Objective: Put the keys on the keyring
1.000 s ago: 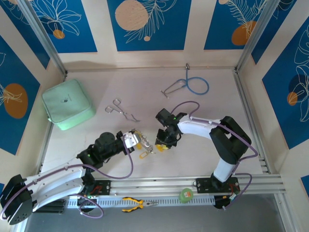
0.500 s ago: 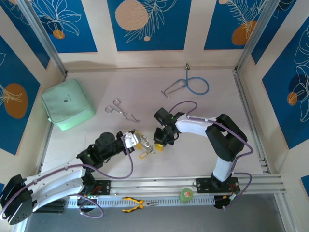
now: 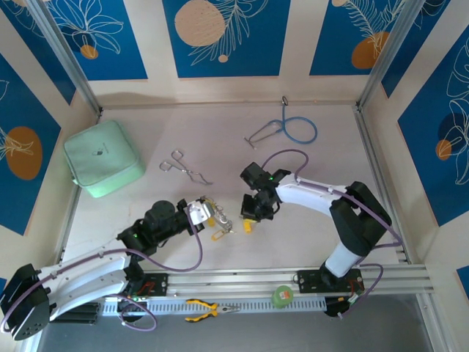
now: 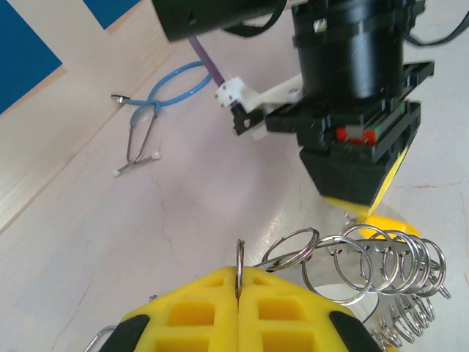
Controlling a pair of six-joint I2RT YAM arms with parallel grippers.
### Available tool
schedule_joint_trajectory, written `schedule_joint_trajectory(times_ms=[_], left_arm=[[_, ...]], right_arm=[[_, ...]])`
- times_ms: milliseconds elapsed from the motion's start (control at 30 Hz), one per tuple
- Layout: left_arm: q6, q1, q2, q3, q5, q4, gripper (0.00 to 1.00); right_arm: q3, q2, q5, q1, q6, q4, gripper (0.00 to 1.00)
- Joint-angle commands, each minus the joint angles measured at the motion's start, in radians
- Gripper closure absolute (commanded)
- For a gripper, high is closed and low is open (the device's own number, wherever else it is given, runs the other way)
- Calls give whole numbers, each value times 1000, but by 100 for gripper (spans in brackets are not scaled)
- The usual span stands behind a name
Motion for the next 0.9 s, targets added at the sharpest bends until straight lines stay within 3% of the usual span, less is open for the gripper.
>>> schedule_joint_trajectory(times_ms=[0,467,667,867], left_arm=[[21,-14,6,13,20,39,100],[20,-14,9,13,17,32,100],[20,-15,13,11,19,33,100],[20,-15,14,11,20,33,100]], right_arm=[[-29,-18,-5,-17,-57,-56,100],[13,87,-26,-63,-133,-19,100],[15,83,-29,-66,-123,-19,84],[18,87,-31,-66,-120,-14,81]])
